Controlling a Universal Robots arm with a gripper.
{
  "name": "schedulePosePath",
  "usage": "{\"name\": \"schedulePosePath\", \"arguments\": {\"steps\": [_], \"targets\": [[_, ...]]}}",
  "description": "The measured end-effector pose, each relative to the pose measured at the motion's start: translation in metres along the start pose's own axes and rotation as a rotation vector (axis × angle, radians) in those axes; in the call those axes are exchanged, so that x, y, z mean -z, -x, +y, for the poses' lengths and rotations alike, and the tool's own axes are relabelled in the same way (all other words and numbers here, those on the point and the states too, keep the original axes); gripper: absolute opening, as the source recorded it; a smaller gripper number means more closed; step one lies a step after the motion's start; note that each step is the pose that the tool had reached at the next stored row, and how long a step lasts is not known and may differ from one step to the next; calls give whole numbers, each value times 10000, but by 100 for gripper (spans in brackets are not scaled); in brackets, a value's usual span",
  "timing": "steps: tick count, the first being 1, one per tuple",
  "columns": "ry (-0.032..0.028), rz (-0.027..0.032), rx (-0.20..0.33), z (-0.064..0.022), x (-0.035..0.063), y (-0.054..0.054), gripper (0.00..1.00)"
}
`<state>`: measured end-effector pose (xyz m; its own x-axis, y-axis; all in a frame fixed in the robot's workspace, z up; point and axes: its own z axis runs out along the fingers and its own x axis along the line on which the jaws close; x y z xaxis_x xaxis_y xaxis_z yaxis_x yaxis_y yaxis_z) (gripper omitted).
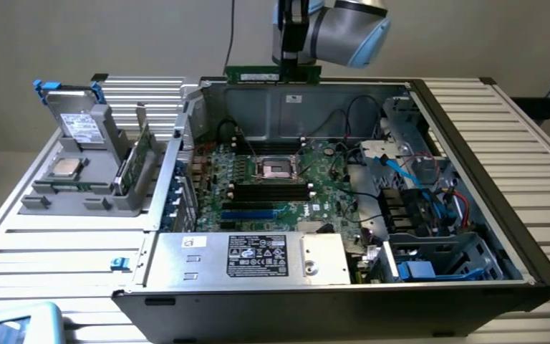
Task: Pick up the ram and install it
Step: 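Insert the ram into the slot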
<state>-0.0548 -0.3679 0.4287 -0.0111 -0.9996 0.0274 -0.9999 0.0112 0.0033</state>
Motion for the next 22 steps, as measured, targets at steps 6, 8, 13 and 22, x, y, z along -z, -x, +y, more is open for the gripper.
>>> {"name": "schedulePosePath", "arguments": {"steps": [6,8,13,22], "targets": [[16,0,-1,0,-39,-29,13],[16,-2,-2,0,-75,-29,13],[16,-5,-1,-1,-167,-39,13],[16,-4,-1,-1,-331,-55,13]]}}
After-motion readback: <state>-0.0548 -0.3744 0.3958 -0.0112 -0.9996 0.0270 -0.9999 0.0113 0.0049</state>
